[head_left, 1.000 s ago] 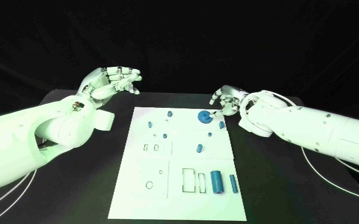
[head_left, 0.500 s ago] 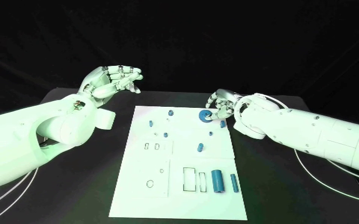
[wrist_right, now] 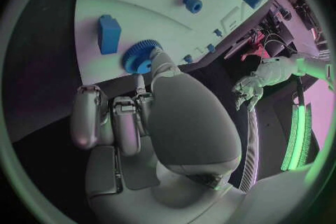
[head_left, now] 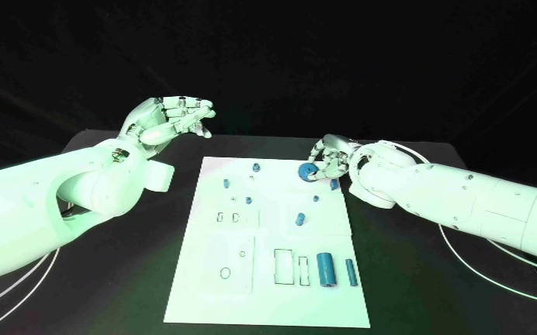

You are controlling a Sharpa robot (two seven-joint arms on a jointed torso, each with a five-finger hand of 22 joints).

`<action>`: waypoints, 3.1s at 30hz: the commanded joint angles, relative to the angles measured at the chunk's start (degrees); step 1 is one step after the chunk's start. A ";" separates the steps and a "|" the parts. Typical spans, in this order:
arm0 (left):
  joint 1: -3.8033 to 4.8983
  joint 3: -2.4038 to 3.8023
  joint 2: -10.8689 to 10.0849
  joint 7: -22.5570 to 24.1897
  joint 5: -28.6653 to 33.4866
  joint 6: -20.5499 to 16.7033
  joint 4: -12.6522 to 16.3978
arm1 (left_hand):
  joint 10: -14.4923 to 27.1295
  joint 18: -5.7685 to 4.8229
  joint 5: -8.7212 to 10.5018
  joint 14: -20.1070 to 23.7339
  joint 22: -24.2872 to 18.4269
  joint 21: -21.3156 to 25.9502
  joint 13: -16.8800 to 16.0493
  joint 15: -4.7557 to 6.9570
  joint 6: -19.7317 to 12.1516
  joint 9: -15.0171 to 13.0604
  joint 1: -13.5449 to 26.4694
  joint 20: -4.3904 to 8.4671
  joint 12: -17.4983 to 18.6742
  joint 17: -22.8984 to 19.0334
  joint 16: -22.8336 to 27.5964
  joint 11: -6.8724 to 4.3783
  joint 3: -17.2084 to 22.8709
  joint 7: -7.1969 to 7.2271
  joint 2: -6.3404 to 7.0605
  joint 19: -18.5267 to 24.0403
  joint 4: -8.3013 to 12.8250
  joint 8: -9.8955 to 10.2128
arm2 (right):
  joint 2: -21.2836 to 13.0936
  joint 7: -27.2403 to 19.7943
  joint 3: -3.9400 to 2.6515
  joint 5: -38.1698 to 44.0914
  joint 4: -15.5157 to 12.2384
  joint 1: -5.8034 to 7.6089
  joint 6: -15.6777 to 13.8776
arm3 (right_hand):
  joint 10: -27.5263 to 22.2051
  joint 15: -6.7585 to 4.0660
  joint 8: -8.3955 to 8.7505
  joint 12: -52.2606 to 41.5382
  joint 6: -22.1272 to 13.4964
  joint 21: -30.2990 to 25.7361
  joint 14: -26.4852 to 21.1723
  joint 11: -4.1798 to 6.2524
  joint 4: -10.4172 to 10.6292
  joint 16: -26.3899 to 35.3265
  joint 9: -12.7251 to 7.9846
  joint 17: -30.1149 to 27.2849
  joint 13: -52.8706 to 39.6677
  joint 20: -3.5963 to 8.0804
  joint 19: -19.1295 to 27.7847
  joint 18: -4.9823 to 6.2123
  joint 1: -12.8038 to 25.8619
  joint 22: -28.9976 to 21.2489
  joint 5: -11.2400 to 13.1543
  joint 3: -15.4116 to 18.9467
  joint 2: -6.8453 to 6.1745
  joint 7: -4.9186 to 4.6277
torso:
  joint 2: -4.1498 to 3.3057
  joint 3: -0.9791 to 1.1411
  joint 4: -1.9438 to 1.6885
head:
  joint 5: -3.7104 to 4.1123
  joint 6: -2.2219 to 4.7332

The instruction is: Assemble the parts on the task board

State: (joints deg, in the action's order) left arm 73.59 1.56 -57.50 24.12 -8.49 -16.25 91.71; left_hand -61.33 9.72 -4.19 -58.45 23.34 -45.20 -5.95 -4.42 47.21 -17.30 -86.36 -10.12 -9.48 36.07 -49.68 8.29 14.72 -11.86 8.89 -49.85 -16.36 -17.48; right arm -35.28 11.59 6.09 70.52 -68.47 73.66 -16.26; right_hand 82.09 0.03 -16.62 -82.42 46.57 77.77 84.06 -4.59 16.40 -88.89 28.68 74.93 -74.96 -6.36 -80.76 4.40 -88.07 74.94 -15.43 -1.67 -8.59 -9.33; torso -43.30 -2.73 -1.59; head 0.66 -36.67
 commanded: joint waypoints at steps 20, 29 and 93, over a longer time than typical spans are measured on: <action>0.15 0.04 0.08 0.66 0.03 0.90 -0.01 | 0.37 0.57 0.13 0.27 0.05 -0.19 -0.08 0.01 -0.40 -0.05 0.46 0.03 0.39 -0.05 -0.11 -0.04 -0.07 -0.08 0.07 0.51 0.00 0.22 | 0.32 0.61 0.22 1.34 0.06 -0.40 -0.68 | 2.00 -0.39 1.29 -1.81 6.14 1.18 5.47 0.98 -0.01 -0.50 -2.38 12.96 -7.33 0.50 -0.77 -1.06 1.02 2.94 0.93 -9.24 -0.31 1.06 | 0.02 -0.06 -0.03 | 0.06 -0.27; 0.15 0.04 0.10 0.62 0.05 0.97 -0.26 | 0.47 0.59 0.12 0.38 0.08 -0.24 -0.15 -0.03 -0.46 -0.11 0.42 -0.03 0.34 -0.07 -0.15 -0.01 -0.04 -0.11 -0.05 0.69 -0.01 0.23 | -0.30 2.52 0.13 8.89 -4.15 -0.40 -8.69 | 2.70 -0.77 1.81 -2.30 7.51 2.13 5.58 1.38 -0.06 -0.63 -2.73 13.40 -8.05 0.91 -1.58 -1.36 2.51 4.25 -1.02 -13.08 -1.66 1.43 | 0.10 -0.03 -0.03 | -0.18 -0.19; 0.14 0.01 2.41 0.09 0.09 1.31 -1.42 | 0.54 0.62 0.16 0.47 0.13 -0.35 -0.26 -0.06 -0.49 -0.22 0.46 -0.11 0.24 -0.08 -0.26 0.03 -0.13 -0.17 -0.08 0.87 -0.02 0.21 | 14.61 2.82 0.69 18.29 0.59 -3.77 -9.10 | 1.95 0.40 6.26 -1.41 3.30 2.01 5.50 -0.02 0.05 -0.54 -3.89 13.07 -7.16 0.04 -1.66 -1.41 7.75 4.68 3.40 -14.90 -4.06 -0.14 | -0.02 -0.05 0.06 | -1.45 -0.98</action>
State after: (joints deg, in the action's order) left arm 73.59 1.53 -55.20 23.92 -8.47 -15.79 90.20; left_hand -61.33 9.72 -4.19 -58.45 23.40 -45.20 -6.14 -4.41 47.00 -17.45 -86.36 -10.13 -9.47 36.09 -49.68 8.29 14.72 -12.07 8.89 -49.43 -16.36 -17.48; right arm -20.73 14.88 6.79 88.90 -67.90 69.93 -26.78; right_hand 83.93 0.10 -10.68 -84.17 50.25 80.10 84.12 -4.21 16.52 -89.33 24.89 74.92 -74.91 -5.97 -82.37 3.51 -80.75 74.92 -12.25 -16.91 -12.62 -9.37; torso -43.32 -2.74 -1.53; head -0.87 -37.69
